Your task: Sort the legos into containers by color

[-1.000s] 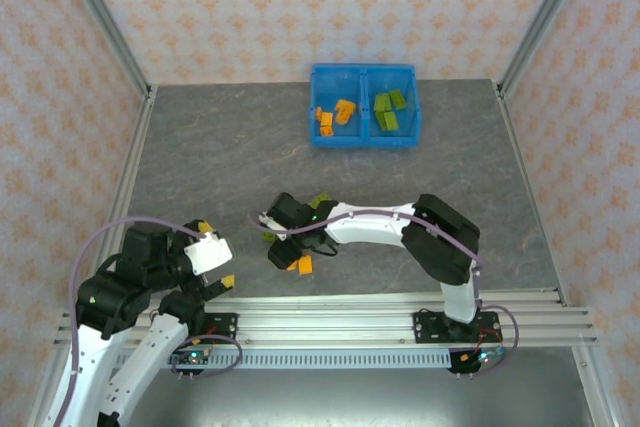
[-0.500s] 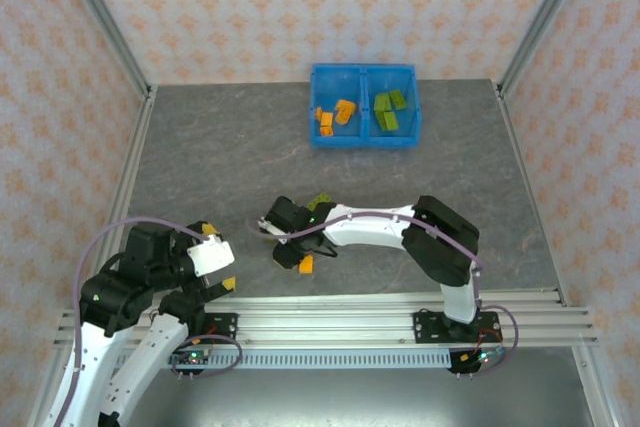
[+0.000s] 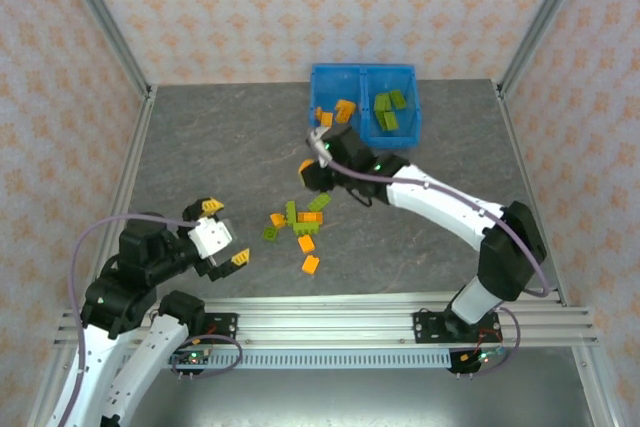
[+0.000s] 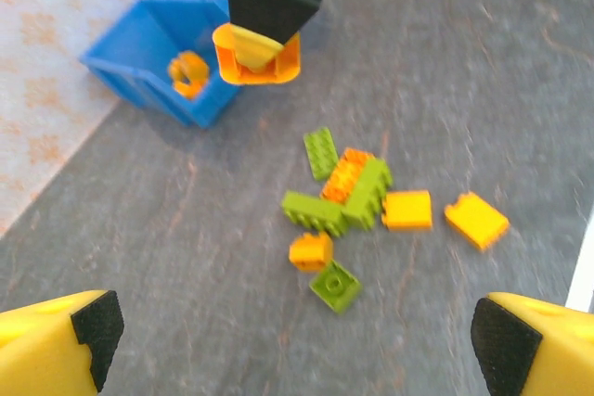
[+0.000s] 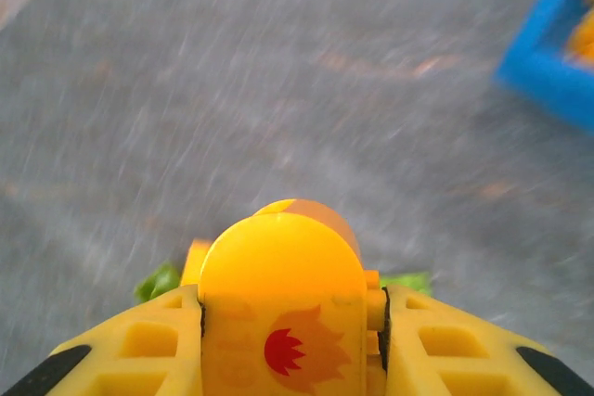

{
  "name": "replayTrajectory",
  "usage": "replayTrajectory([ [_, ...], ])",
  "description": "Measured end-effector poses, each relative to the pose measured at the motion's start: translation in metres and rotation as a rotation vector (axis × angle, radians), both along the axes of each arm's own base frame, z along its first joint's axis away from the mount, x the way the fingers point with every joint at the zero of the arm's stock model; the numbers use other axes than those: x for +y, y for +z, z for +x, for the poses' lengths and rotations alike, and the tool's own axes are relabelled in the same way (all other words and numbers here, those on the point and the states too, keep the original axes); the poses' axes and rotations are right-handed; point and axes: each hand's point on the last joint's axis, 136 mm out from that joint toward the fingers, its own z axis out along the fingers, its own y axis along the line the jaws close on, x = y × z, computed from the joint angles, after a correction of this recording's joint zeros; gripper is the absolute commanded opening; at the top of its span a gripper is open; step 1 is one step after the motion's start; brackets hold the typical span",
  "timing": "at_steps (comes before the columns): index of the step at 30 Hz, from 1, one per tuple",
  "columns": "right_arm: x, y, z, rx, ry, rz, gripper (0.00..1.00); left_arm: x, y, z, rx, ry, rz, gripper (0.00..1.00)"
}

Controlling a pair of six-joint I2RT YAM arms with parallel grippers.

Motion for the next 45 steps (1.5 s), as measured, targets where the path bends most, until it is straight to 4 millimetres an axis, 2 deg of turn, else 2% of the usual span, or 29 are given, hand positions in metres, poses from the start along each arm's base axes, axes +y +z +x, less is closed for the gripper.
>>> replayTrajectory([
  [4, -0.028, 0.024, 0.059, -0.059, -0.127, 0.029, 0.32, -0.003, 0.027, 0.026, -0.059, 0.078, -0.128, 1.00],
  [8, -0.044, 0.022, 0.125, -0.091, -0.241, 0.012, 0.32, -0.006, 0.042, 0.050, -0.043, 0.139, -0.235, 1.00],
  [12, -0.057, -0.009, 0.186, -0.101, -0.337, -0.051, 0.32, -0.010, 0.040, 0.063, 0.029, 0.167, -0.282, 1.00],
  [16, -0.060, -0.048, 0.236, -0.079, -0.392, -0.094, 0.35, -0.019, 0.047, 0.060, 0.051, 0.126, -0.300, 1.00],
  [19, -0.057, -0.072, 0.260, -0.055, -0.405, -0.121, 0.41, -0.026, 0.051, 0.053, 0.058, 0.086, -0.304, 1.00],
  [22, -0.050, -0.088, 0.276, -0.036, -0.405, -0.133, 0.48, -0.030, 0.051, 0.050, 0.067, 0.069, -0.303, 1.00],
  [25, -0.049, -0.097, 0.277, -0.009, -0.407, -0.148, 0.59, -0.030, 0.045, 0.054, 0.109, 0.098, -0.311, 1.00],
  [29, -0.051, -0.096, 0.272, 0.009, -0.405, -0.165, 0.61, -0.025, 0.035, 0.068, 0.196, 0.203, -0.337, 1.00],
  [32, -0.056, -0.087, 0.265, 0.011, -0.407, -0.177, 0.61, -0.020, 0.026, 0.079, 0.268, 0.292, -0.356, 1.00],
  [35, -0.065, -0.068, 0.248, 0.018, -0.407, -0.185, 0.61, -0.015, 0.015, 0.090, 0.353, 0.388, -0.373, 0.97],
  [38, -0.079, -0.039, 0.215, 0.024, -0.415, -0.163, 0.62, -0.008, -0.003, 0.102, 0.455, 0.516, -0.393, 0.92],
  [41, -0.095, 0.002, 0.174, 0.029, -0.461, -0.064, 0.63, 0.001, -0.030, 0.111, 0.564, 0.677, -0.421, 0.87],
  [43, -0.104, 0.034, 0.144, 0.034, -0.513, 0.044, 0.67, 0.004, -0.053, 0.114, 0.648, 0.780, -0.451, 0.86],
  [45, -0.109, 0.054, 0.117, 0.043, -0.548, 0.125, 0.71, 0.001, -0.081, 0.112, 0.743, 0.857, -0.451, 0.83],
])
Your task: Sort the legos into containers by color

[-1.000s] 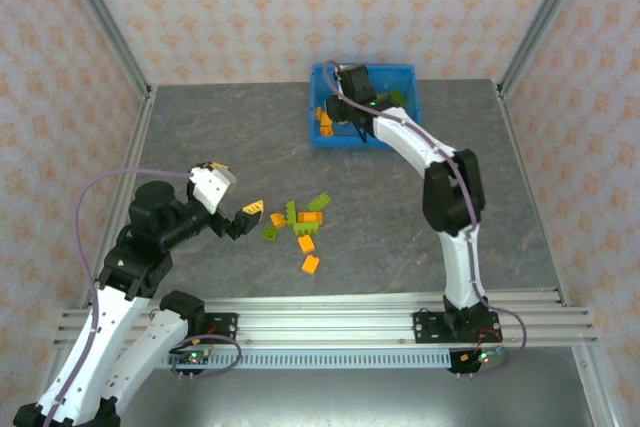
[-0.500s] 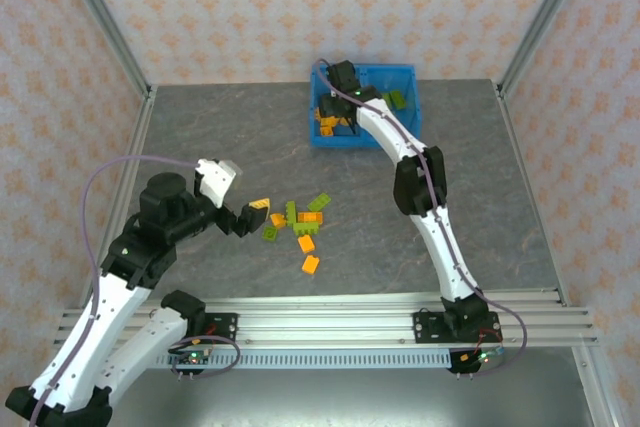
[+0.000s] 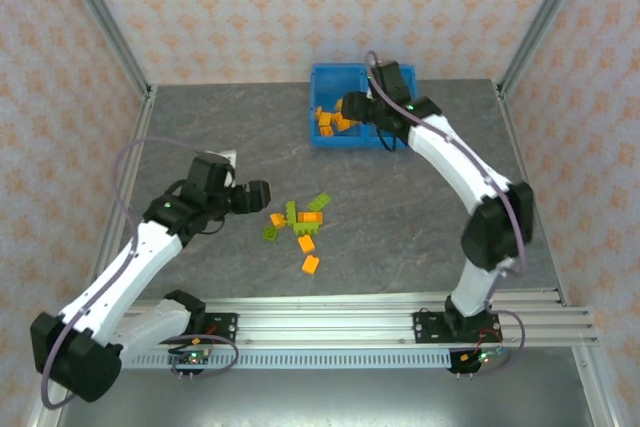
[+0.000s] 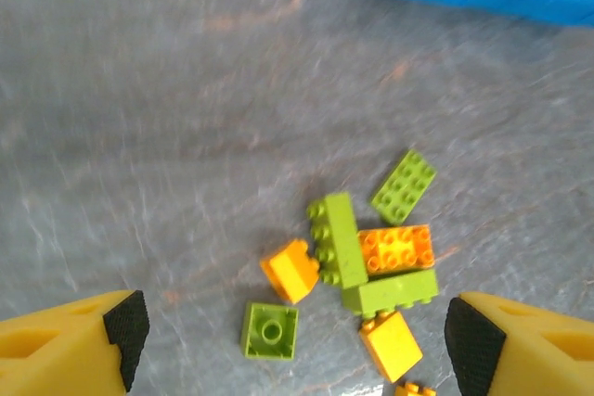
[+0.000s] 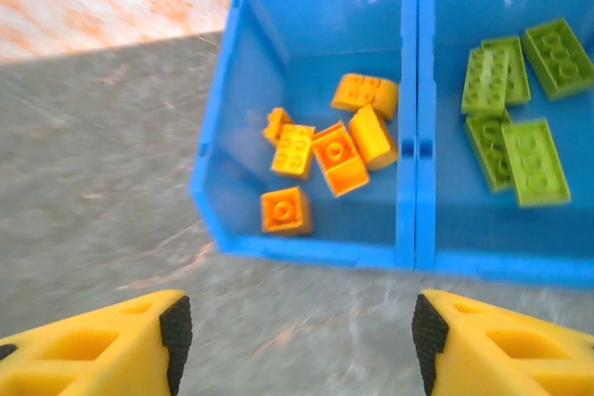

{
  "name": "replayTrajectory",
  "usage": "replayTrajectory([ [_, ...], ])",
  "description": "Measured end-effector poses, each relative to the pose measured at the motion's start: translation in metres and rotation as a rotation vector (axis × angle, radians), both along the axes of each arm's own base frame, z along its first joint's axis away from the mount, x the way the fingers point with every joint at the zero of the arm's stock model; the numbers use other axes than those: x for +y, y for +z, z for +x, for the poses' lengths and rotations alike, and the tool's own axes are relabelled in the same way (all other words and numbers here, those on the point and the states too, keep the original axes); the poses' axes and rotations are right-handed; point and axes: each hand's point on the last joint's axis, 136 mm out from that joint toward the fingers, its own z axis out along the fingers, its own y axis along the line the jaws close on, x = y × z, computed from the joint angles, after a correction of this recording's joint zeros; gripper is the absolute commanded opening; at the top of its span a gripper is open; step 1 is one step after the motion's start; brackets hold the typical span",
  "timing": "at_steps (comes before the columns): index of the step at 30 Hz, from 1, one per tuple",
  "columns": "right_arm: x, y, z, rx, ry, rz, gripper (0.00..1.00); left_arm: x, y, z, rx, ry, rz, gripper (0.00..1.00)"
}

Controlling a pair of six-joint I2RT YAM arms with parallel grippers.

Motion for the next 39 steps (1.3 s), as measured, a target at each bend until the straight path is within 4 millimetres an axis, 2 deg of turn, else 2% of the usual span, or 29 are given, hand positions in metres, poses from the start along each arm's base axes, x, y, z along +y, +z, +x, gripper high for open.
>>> replayTrajectory([
  [2, 0.001, 0.010, -0.029, -0.005, -0.008, 0.054, 0.74, -0.009, -0.030, -0.005, 0.109, 0.026, -0.005, 0.80],
  [4, 0.006, 0.003, -0.060, 0.014, 0.012, 0.076, 0.75, -0.018, -0.060, -0.009, 0.218, 0.040, 0.007, 0.74],
  [7, 0.008, -0.031, -0.089, 0.089, 0.027, 0.061, 0.76, -0.027, -0.092, -0.014, 0.334, 0.053, 0.040, 0.63],
  [9, 0.002, -0.056, -0.099, 0.153, 0.012, 0.034, 0.76, -0.029, -0.105, -0.012, 0.381, 0.066, 0.059, 0.58],
  [11, -0.005, -0.073, -0.107, 0.203, -0.004, 0.008, 0.76, -0.030, -0.112, -0.009, 0.405, 0.082, 0.071, 0.56],
  [19, -0.010, -0.075, -0.110, 0.213, -0.015, -0.006, 0.77, -0.040, -0.125, 0.012, 0.419, 0.082, 0.087, 0.56],
  [23, -0.011, -0.075, -0.110, 0.216, -0.020, -0.014, 0.77, -0.041, -0.141, 0.011, 0.460, 0.079, 0.098, 0.57],
  [32, -0.013, -0.076, -0.111, 0.217, -0.025, -0.022, 0.77, -0.043, -0.147, 0.017, 0.465, 0.076, 0.115, 0.53],
  [36, -0.013, -0.076, -0.112, 0.220, -0.024, -0.028, 0.77, -0.038, -0.151, 0.021, 0.470, 0.070, 0.181, 0.56],
  [39, -0.012, -0.074, -0.112, 0.217, -0.022, -0.027, 0.77, -0.036, -0.154, 0.021, 0.478, 0.049, 0.236, 0.51],
])
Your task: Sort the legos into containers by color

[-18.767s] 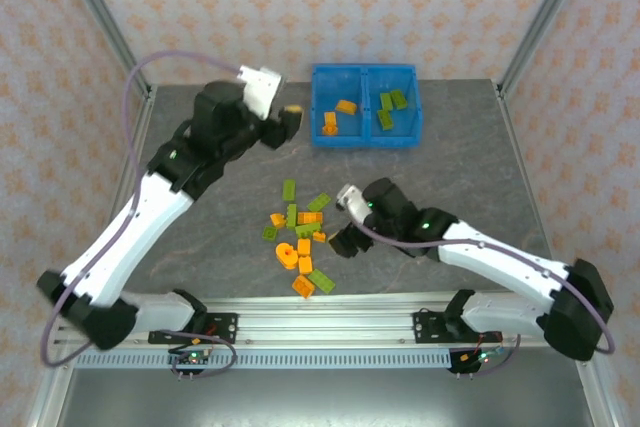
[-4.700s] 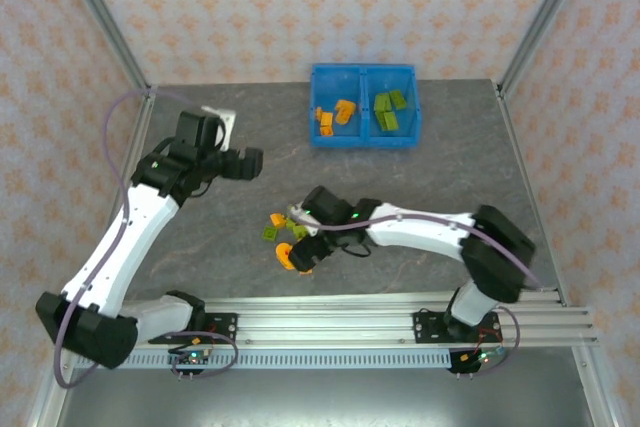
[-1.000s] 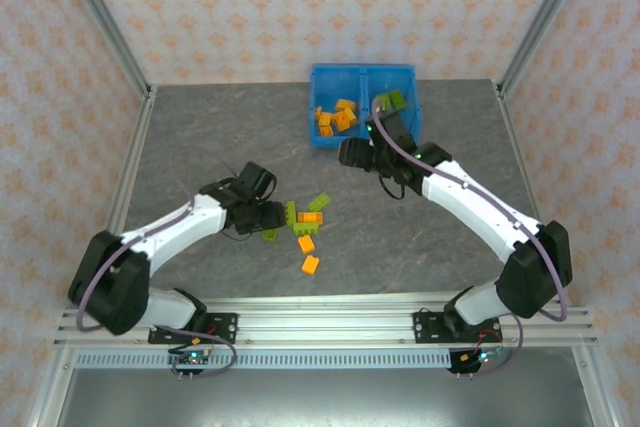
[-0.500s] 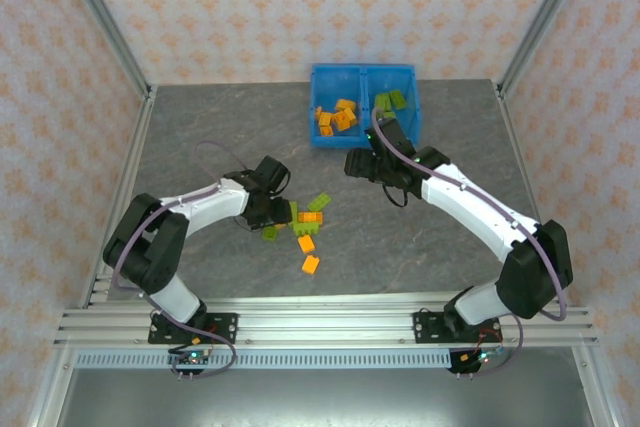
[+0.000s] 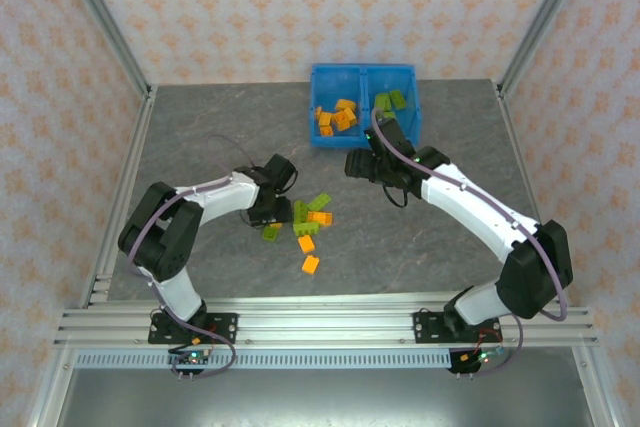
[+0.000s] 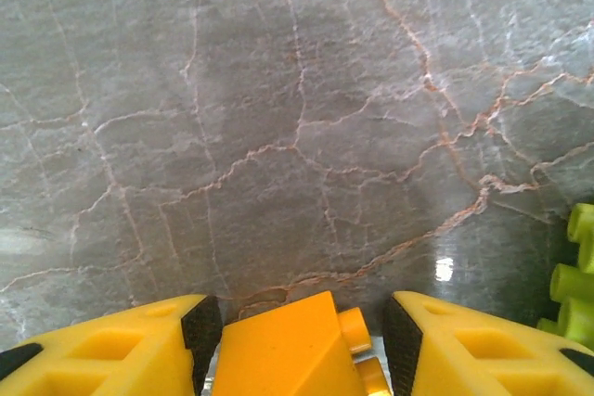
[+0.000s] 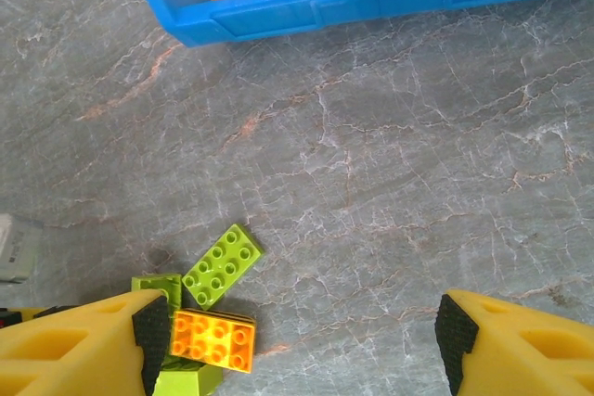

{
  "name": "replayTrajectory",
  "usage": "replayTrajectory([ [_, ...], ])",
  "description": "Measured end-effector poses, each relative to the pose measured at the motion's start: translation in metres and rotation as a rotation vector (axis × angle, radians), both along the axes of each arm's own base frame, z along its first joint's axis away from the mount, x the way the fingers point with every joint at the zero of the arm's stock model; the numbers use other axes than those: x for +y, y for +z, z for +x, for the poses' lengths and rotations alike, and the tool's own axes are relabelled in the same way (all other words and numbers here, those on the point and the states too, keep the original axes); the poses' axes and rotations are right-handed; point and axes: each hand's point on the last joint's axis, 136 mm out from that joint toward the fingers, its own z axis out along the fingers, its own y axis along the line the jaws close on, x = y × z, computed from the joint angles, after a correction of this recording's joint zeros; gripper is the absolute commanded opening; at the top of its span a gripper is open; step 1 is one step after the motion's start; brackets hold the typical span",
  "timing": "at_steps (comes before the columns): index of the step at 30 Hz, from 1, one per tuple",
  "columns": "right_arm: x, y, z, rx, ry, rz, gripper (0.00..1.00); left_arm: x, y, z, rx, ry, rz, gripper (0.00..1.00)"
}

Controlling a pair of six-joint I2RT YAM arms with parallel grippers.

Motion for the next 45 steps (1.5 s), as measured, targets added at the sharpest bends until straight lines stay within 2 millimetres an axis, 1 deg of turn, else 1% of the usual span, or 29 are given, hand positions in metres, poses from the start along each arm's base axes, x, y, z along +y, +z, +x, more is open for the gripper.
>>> replayTrajectory([
  [3, 0.001, 0.001, -0.001, -0.002, 0.008, -0.001, 0.77, 0.002, 0.000, -0.001, 0.002, -0.021, 0.028, 0.41],
  [7, 0.008, 0.006, -0.009, -0.007, 0.071, 0.012, 0.77, 0.001, 0.002, -0.002, 0.008, -0.021, 0.025, 0.37],
  [10, 0.014, 0.009, -0.027, -0.005, 0.160, 0.050, 0.77, 0.000, 0.004, -0.002, 0.011, -0.021, 0.020, 0.34],
  [13, 0.020, 0.008, -0.052, 0.014, 0.275, 0.096, 0.76, -0.004, 0.008, 0.000, 0.012, -0.024, 0.005, 0.33],
  [15, 0.026, 0.005, -0.068, 0.035, 0.353, 0.125, 0.76, -0.006, 0.014, 0.005, 0.000, -0.026, 0.000, 0.33],
  [17, 0.032, 0.000, -0.083, 0.060, 0.427, 0.143, 0.76, -0.011, 0.027, 0.017, -0.034, -0.029, -0.009, 0.33],
  [19, 0.038, -0.003, -0.093, 0.079, 0.481, 0.152, 0.76, -0.018, 0.046, 0.032, -0.083, -0.036, -0.025, 0.33],
  [21, 0.042, -0.003, -0.098, 0.083, 0.510, 0.161, 0.76, -0.028, 0.072, 0.052, -0.154, -0.050, -0.049, 0.32],
  [23, 0.042, 0.003, -0.099, 0.063, 0.514, 0.170, 0.78, -0.040, 0.108, 0.077, -0.250, -0.066, -0.086, 0.32],
  [24, 0.041, 0.007, -0.098, 0.044, 0.507, 0.173, 0.79, -0.046, 0.125, 0.088, -0.295, -0.069, -0.106, 0.32],
  [26, 0.035, 0.019, -0.093, -0.026, 0.472, 0.169, 0.80, -0.058, 0.168, 0.114, -0.405, -0.078, -0.140, 0.32],
  [27, 0.032, 0.025, -0.090, -0.058, 0.452, 0.169, 0.81, -0.062, 0.185, 0.126, -0.456, -0.078, -0.152, 0.32],
  [29, 0.025, 0.039, -0.081, -0.132, 0.397, 0.165, 0.80, -0.075, 0.223, 0.159, -0.576, -0.079, -0.171, 0.32],
  [31, 0.021, 0.050, -0.073, -0.188, 0.352, 0.172, 0.80, -0.086, 0.247, 0.192, -0.673, -0.079, -0.168, 0.32],
  [32, 0.020, 0.054, -0.070, -0.208, 0.332, 0.178, 0.80, -0.093, 0.253, 0.211, -0.714, -0.078, -0.161, 0.32],
  [33, 0.019, 0.056, -0.068, -0.216, 0.319, 0.180, 0.80, -0.098, 0.255, 0.225, -0.741, -0.080, -0.152, 0.32],
  [35, 0.017, 0.058, -0.065, -0.226, 0.293, 0.179, 0.80, -0.109, 0.246, 0.255, -0.770, -0.086, -0.125, 0.32],
  [36, 0.016, 0.058, -0.064, -0.228, 0.283, 0.176, 0.80, -0.114, 0.238, 0.266, -0.775, -0.087, -0.115, 0.32],
  [38, 0.012, 0.060, -0.062, -0.238, 0.261, 0.171, 0.80, -0.124, 0.215, 0.290, -0.775, -0.094, -0.092, 0.33],
  [40, 0.009, 0.064, -0.062, -0.252, 0.245, 0.173, 0.80, -0.131, 0.191, 0.306, -0.766, -0.095, -0.075, 0.36],
  [41, 0.006, 0.066, -0.063, -0.261, 0.237, 0.175, 0.81, -0.134, 0.179, 0.312, -0.762, -0.095, -0.069, 0.40],
  [43, 0.003, 0.070, -0.064, -0.273, 0.224, 0.180, 0.80, -0.136, 0.159, 0.319, -0.747, -0.100, -0.053, 0.48],
  [45, 0.002, 0.073, -0.065, -0.282, 0.219, 0.185, 0.81, -0.136, 0.145, 0.322, -0.733, -0.099, -0.037, 0.52],
])
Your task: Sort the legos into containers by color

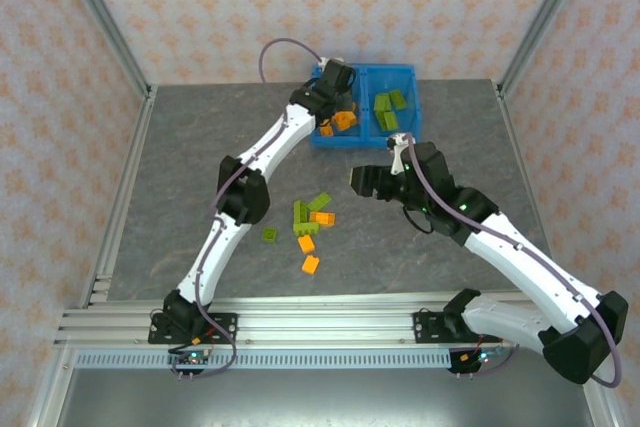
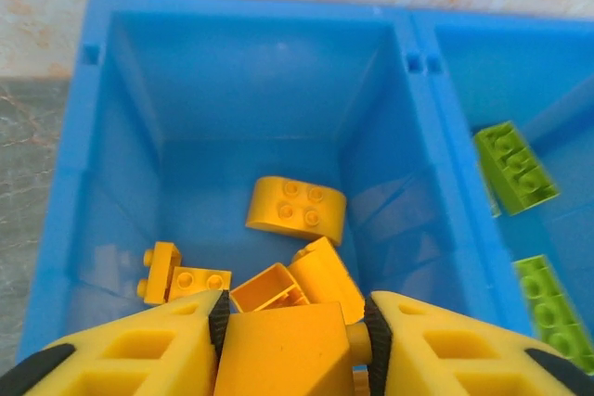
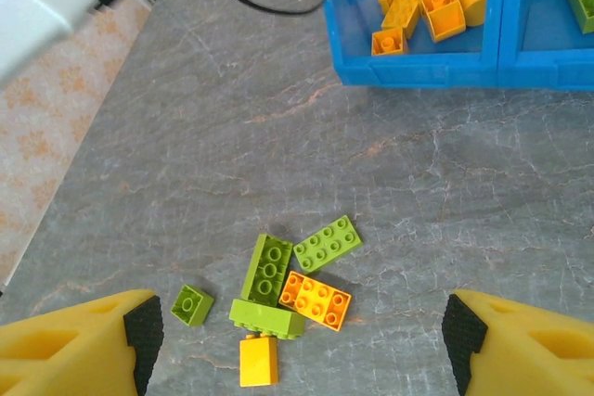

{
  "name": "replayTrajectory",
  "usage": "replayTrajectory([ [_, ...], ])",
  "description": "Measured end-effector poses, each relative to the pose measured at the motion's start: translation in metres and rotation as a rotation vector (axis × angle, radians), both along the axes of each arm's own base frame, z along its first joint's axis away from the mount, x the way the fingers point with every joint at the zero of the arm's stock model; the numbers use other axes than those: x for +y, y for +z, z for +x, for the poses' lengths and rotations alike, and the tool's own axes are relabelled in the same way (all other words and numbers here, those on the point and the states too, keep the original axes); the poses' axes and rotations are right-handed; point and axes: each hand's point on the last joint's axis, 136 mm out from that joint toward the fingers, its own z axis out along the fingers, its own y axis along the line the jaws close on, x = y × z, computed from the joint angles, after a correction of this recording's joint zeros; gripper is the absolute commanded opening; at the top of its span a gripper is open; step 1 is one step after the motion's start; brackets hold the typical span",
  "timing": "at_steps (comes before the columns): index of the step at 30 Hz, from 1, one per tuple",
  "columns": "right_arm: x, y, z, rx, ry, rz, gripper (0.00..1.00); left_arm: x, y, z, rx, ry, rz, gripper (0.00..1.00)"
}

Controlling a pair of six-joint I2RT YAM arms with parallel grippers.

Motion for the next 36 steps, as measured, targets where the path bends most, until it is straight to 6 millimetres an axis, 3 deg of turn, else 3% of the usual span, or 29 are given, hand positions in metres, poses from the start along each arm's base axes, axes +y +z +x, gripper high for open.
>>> replayTrajectory([
  [3, -0.002, 0.003, -0.001, -0.006, -0.008, 0.007, 0.81, 0.002, -0.008, 0.000, 0.011, 0.004, 0.016, 0.59],
  [9, -0.007, 0.000, 0.000, -0.011, -0.027, -0.008, 0.81, 0.003, 0.016, -0.002, -0.018, 0.006, 0.004, 0.61],
  [12, -0.008, -0.006, 0.001, -0.004, -0.031, -0.035, 0.80, 0.006, 0.048, -0.012, -0.030, -0.004, -0.013, 0.64],
  [14, -0.007, -0.014, 0.003, 0.012, -0.021, -0.061, 0.79, 0.012, 0.083, -0.027, -0.050, -0.016, -0.034, 0.65],
  [17, 0.003, -0.030, 0.002, 0.035, 0.027, -0.113, 0.80, 0.029, 0.138, -0.064, -0.093, -0.035, -0.057, 0.69],
  [22, 0.046, -0.076, -0.017, 0.096, 0.257, -0.258, 0.80, 0.080, 0.245, -0.164, -0.299, -0.098, -0.090, 0.79],
  [25, 0.075, -0.106, -0.030, 0.160, 0.408, -0.334, 0.80, 0.111, 0.275, -0.222, -0.421, -0.148, -0.047, 0.89],
  [27, 0.098, -0.123, -0.044, 0.162, 0.547, -0.388, 0.81, 0.128, 0.273, -0.255, -0.464, -0.197, 0.019, 0.99],
  [29, 0.119, -0.137, -0.062, 0.131, 0.691, -0.433, 0.81, 0.137, 0.259, -0.284, -0.481, -0.278, 0.111, 1.00],
  [32, 0.136, -0.150, -0.077, 0.053, 0.845, -0.460, 0.82, 0.142, 0.218, -0.327, -0.465, -0.474, 0.292, 1.00],
  [36, 0.145, -0.164, -0.068, -0.062, 0.950, -0.519, 0.83, 0.156, 0.148, -0.380, -0.369, -0.727, 0.528, 1.00],
])
